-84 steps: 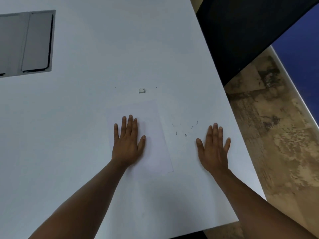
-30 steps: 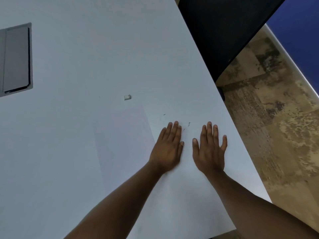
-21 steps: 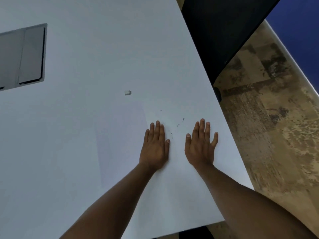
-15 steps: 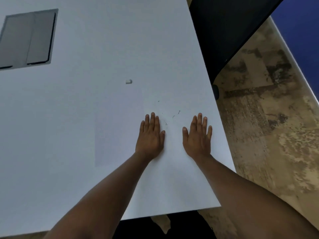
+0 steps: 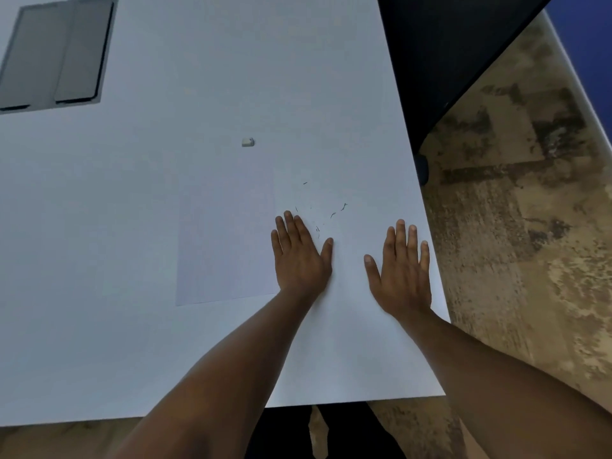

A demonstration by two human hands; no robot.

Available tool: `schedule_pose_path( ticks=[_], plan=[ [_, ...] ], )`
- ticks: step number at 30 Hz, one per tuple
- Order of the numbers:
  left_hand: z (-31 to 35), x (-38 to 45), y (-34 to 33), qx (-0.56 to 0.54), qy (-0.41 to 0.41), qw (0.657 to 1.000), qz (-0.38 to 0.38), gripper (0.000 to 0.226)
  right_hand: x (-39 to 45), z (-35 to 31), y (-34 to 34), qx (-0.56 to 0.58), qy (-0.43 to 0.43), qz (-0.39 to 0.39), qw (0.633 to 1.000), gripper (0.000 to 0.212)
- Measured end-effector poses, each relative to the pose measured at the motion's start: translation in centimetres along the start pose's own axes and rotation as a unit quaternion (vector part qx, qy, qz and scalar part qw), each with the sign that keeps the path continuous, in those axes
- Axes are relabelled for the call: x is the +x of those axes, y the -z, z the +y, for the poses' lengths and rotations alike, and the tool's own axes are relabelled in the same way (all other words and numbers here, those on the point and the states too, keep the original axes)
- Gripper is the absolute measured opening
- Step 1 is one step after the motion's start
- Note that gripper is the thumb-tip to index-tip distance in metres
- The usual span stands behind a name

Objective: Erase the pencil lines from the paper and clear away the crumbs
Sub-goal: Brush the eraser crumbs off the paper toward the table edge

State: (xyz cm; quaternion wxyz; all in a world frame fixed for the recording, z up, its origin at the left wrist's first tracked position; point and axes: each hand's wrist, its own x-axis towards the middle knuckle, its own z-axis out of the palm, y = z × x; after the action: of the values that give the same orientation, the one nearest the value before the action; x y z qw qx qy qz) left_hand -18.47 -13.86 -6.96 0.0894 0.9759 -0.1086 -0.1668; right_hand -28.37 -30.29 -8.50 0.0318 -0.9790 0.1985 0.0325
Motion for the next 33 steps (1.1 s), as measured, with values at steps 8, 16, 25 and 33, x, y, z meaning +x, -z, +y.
schedule_pose_path(
  ticks=[8,16,25,33],
  plan=[
    [0.1,0.8,-1.3,-0.011,-0.204,0.978,-0.038,0.078,0.0,-0.1,-0.1,-0.001,-0.003,0.023,1.0,0.07],
    [0.9,0.5,-1.4,-0.065,-0.064,0.995,0.04,0.085,-0.2,-0.1,-0.4,-0.005,-0.005,0.039,0.999,0.068],
    [2.2,3.6,-1.5,-0.027,-0.133,0.991,0.003,0.076,0.0,0.0,-0.6,0.004,-0.009,0.042,0.999,0.068],
    [5.4,3.2,-1.4,-0.085,-0.183,0.979,0.034,0.076,0.1,0.0,-0.6,-0.011,-0.005,0.035,0.999,0.068]
  ],
)
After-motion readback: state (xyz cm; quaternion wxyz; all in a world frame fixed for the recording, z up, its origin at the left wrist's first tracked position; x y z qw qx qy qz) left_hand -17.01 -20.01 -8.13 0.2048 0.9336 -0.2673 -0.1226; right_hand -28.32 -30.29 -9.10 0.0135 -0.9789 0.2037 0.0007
